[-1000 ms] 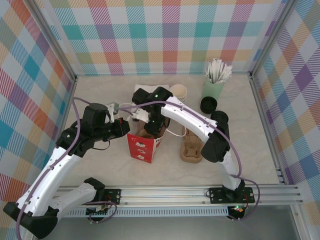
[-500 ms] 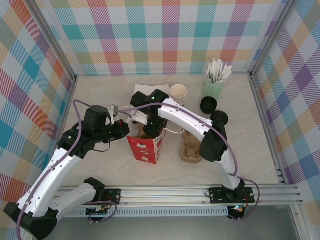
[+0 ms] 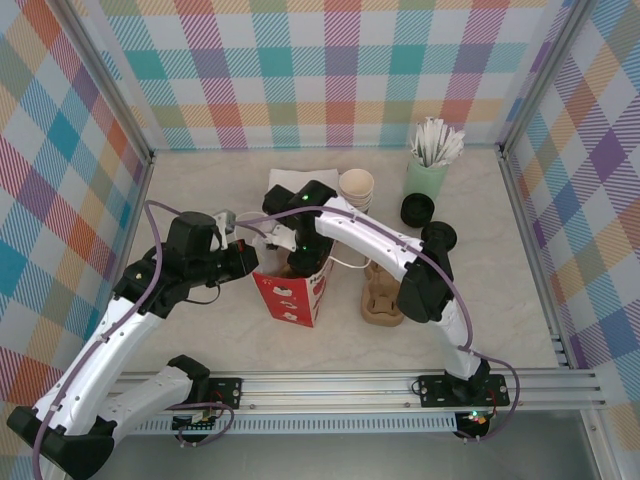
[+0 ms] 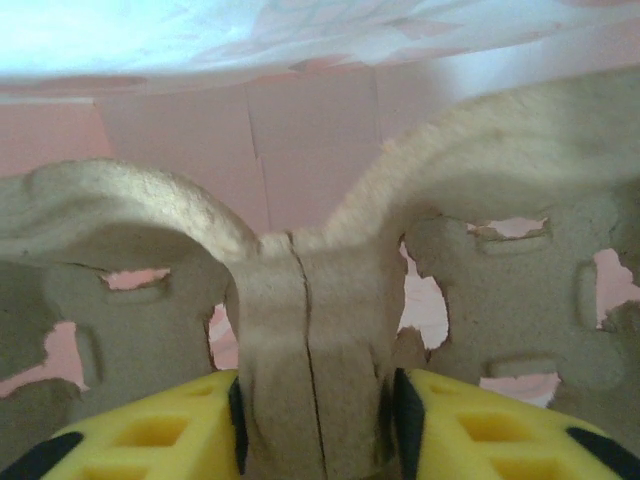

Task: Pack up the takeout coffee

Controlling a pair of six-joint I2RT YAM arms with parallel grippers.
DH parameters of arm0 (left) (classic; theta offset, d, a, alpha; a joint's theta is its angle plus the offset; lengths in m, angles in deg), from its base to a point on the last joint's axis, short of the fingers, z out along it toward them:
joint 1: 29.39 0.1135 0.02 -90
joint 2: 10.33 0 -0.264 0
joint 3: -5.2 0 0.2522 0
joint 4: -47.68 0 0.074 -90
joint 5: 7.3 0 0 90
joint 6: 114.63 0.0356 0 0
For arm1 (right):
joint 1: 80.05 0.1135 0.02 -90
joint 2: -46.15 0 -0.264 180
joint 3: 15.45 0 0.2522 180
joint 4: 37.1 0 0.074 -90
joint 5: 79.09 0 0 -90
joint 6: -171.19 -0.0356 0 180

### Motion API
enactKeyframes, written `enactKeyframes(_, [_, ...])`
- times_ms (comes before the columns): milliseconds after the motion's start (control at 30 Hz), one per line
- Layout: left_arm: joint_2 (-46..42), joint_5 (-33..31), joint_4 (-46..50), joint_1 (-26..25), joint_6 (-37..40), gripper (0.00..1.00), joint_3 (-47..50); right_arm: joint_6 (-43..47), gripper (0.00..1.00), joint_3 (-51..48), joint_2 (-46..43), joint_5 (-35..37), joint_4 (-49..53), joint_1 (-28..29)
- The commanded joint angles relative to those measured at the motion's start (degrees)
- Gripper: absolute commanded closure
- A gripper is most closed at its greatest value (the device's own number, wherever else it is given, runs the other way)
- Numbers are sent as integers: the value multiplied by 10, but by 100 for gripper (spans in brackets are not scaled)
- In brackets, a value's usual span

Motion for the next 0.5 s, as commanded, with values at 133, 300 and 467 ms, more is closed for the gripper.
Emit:
enactKeyframes(133, [-9, 7, -14, 6, 5, 98, -9, -7, 39, 42, -8, -8, 16, -4])
enactKeyframes(300, [-9, 8, -13, 7, 5, 98, -8, -11, 30, 66, -14, -14, 19, -4])
enactKeyframes(467, [-9, 8, -9, 7, 4, 98, -5, -20, 22, 99, -21, -17, 23, -5])
